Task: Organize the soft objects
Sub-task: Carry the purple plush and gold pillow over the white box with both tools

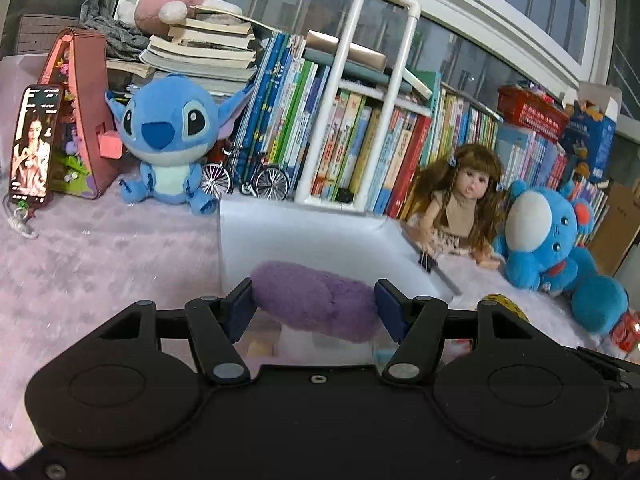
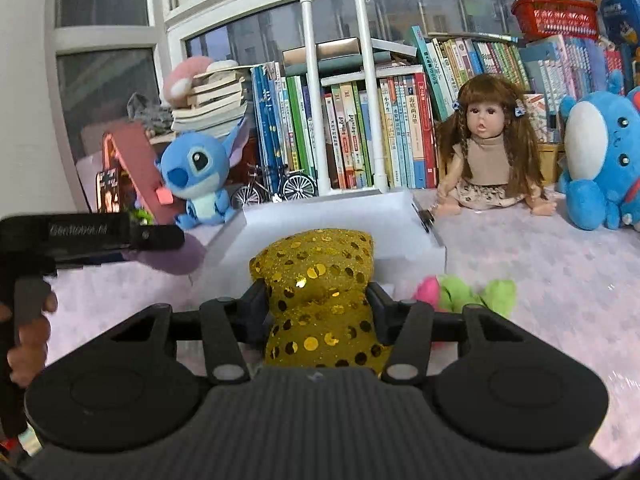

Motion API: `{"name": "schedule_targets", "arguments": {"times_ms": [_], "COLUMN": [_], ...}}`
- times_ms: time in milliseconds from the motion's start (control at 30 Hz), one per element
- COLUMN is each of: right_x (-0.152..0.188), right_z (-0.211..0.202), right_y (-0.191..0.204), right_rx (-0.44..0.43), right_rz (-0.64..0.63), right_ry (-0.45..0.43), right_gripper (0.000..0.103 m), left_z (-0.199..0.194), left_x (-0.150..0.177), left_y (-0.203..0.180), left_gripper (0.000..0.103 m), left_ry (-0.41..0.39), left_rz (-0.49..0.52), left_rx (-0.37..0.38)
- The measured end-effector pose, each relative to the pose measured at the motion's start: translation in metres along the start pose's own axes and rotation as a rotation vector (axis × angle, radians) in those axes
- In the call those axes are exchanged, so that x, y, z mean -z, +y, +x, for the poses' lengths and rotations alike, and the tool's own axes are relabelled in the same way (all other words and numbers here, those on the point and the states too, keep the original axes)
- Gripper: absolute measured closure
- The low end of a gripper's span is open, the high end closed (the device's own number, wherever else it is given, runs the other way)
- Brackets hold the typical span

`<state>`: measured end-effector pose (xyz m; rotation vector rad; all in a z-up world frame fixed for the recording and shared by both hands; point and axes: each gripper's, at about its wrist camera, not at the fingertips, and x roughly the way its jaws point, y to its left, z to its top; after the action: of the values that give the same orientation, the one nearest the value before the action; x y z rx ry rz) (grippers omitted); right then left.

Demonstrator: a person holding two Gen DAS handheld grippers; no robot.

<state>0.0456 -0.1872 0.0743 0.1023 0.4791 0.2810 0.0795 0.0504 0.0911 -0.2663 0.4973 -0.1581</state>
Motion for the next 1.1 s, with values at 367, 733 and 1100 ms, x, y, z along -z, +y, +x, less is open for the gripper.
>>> {"name": "schedule_targets", "arguments": {"times_ms": [367, 733, 1100], "right_x": [-0.06, -0.079, -0.076], "right_z": [0.072, 0.154, 0.199], "right_y": [-0.035, -0.051, -0.052], "right_rx": [-0.032, -0.012, 0.005], "right_rz": [0.158, 0.208, 0.255], "right_ry": [0.052, 0.192, 0.249], "right_gripper": [0.046, 0.045, 0.044], "left_z": [0.069, 0.143, 0.182], "left_x": [-0.043, -0.049, -0.041], "left_y": [0.006, 0.002, 0.005], "left_gripper": [0.041, 0.041, 0.041], "left_ry": [0.056, 0.157, 0.221], "left_rz": [-0.03, -0.063, -0.09], "left_rx": [0.007, 0.014, -0.037]}}
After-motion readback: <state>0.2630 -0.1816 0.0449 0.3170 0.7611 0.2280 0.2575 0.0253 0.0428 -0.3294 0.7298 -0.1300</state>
